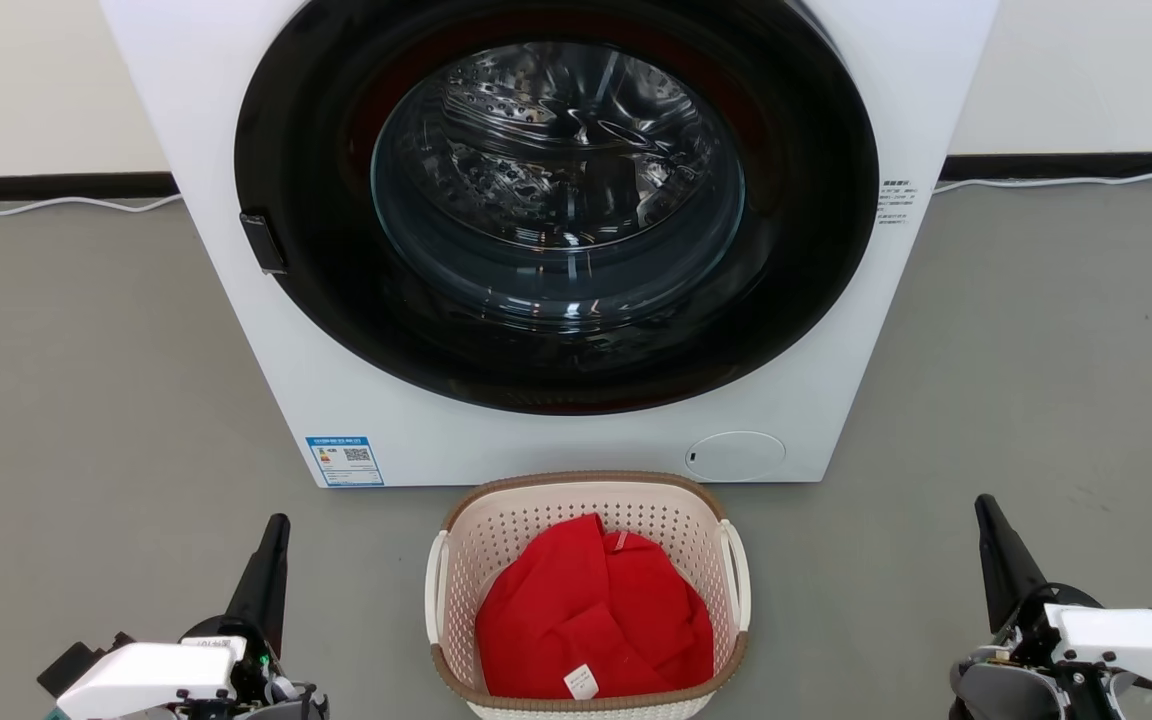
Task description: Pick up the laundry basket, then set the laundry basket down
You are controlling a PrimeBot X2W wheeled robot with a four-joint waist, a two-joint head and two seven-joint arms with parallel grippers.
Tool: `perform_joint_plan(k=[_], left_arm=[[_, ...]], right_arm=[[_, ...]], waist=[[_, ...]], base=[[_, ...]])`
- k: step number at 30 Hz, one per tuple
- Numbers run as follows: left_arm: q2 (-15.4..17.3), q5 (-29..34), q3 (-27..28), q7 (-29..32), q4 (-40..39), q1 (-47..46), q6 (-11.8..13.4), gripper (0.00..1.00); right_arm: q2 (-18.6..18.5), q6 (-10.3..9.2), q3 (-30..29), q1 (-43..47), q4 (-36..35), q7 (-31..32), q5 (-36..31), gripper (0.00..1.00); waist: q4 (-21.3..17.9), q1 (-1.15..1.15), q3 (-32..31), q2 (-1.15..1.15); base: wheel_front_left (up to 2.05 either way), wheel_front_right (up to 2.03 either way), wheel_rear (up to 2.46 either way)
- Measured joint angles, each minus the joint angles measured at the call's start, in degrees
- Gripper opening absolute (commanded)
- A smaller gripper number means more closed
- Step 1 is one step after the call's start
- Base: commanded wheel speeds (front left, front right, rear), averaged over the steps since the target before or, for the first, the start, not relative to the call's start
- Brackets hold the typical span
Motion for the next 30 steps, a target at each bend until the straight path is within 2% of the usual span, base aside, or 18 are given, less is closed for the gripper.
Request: perform_joint_plan(k=[1,7,19,30], left_arm=[[0.0,0.0,0.0,0.0,0.1,0.0,0.0,1.0],[-0.8,0.0,-0.2,-0.2,3.3,3.2,0.1,1.0],[-0.8,0.2,-1.2,-2.2,3.0,3.5,0.1,1.0],[-0.7,6.3,-1.5,-3.9,3.1,3.4,0.1,1.0]], right_arm=[[0.0,0.0,0.0,0.0,0.1,0.0,0.0,1.0],[0.7,-0.09,0.3,3.3,3.1,-0.1,0.0,1.0],[0.7,-0.08,1.5,3.5,2.2,-1.5,-0.8,1.0],[0.2,-0.08,2.4,3.4,2.0,-3.6,-8.5,1.0]], waist=[[0.0,0.0,0.0,0.0],[0.0,0.0,0.1,0.0],[0.0,0.02,0.1,0.0],[-0.1,0.01,0.0,0.0]], base=[[0.0,0.0,0.0],[0.0,0.0,0.0],[0.0,0.0,0.0],[0.0,0.0,0.0]])
